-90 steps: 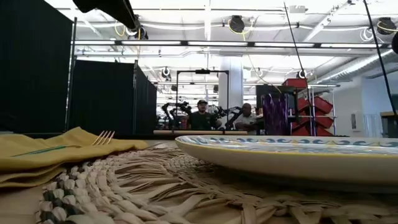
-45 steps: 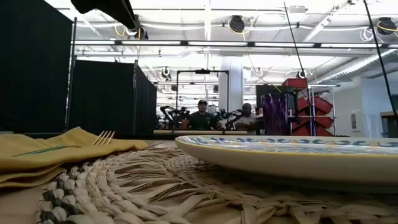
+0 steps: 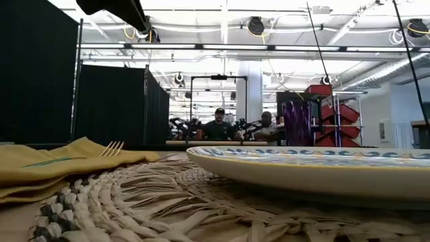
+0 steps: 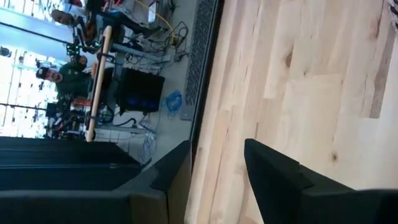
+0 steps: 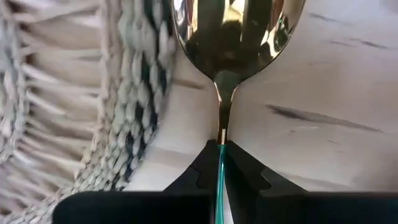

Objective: Set table place
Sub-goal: Move the green spoon to the right of the brown placemat, then put the gold knife on the brown placemat to the right of the white patterned plate

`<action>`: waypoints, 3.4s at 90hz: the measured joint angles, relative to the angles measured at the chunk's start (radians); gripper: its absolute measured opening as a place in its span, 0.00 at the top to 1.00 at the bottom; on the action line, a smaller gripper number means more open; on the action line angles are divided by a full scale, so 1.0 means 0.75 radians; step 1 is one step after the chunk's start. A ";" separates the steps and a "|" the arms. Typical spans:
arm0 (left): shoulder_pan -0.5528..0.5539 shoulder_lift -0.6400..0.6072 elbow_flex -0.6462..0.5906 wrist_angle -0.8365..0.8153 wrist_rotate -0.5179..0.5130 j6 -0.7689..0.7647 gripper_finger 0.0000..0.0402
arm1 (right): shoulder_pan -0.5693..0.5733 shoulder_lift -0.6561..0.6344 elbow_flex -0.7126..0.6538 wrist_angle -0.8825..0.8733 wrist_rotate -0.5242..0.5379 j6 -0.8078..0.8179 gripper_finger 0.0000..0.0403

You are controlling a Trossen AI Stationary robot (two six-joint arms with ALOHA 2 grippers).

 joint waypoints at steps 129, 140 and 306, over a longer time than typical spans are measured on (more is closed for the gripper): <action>0.000 0.000 0.000 0.007 0.000 -0.006 0.66 | -0.160 -0.252 -0.005 -0.264 0.306 -0.206 0.64; 0.002 0.000 0.000 0.010 0.000 -0.008 0.66 | -0.250 -0.330 -0.005 -0.409 0.324 -0.301 0.63; -0.028 0.000 0.001 -0.007 0.015 -0.048 0.66 | -0.907 -0.403 -0.289 -0.366 0.272 -0.974 0.99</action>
